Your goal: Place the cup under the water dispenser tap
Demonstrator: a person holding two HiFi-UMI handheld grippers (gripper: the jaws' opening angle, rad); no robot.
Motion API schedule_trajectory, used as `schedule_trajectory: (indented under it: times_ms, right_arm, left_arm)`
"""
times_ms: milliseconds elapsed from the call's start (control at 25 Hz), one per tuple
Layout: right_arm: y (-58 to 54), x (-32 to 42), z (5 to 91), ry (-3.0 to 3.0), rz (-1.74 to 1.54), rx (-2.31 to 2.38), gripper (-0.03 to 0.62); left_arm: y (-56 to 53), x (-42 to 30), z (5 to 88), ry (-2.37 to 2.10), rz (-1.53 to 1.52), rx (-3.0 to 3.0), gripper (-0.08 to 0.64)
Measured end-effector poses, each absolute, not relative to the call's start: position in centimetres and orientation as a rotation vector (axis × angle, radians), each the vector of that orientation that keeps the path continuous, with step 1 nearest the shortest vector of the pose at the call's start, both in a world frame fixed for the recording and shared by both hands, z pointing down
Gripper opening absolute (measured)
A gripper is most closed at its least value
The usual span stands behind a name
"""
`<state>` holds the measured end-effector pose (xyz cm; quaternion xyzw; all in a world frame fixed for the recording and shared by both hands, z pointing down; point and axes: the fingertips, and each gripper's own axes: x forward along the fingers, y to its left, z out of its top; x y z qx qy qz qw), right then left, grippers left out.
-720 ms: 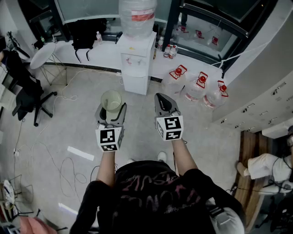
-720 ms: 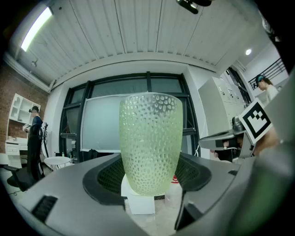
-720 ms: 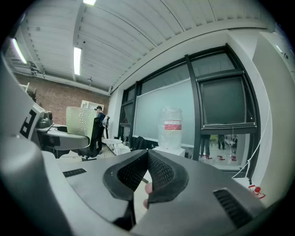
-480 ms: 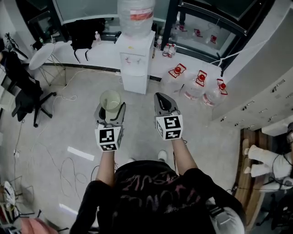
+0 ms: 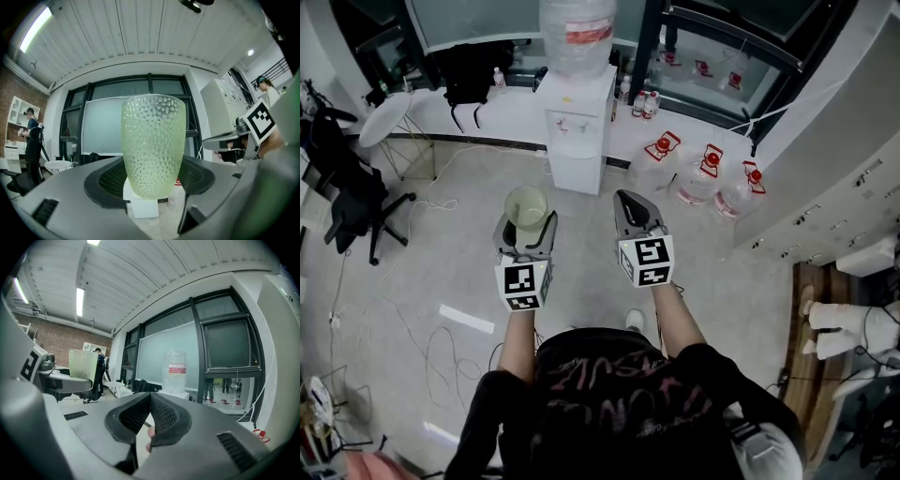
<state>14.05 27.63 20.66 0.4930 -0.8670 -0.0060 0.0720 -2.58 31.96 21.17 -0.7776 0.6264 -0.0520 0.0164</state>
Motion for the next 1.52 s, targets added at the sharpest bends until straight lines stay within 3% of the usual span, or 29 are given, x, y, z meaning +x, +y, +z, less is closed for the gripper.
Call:
schedule_trajectory:
  times_ms: [760,1520]
  right_arm:
    - [27.8,9.4,22.6,-2.530,-0.042,1.490,0.015]
    - [7.3,6.5,27.0,-2.530,0.077,1.488,0.015]
  left_arm:
    - [31.1,-6.7,22.9,1.896,-0.154,-2.488,0.336]
    - [12.1,-9.0,26.7,1.868,-0.266,-2.541,0.336]
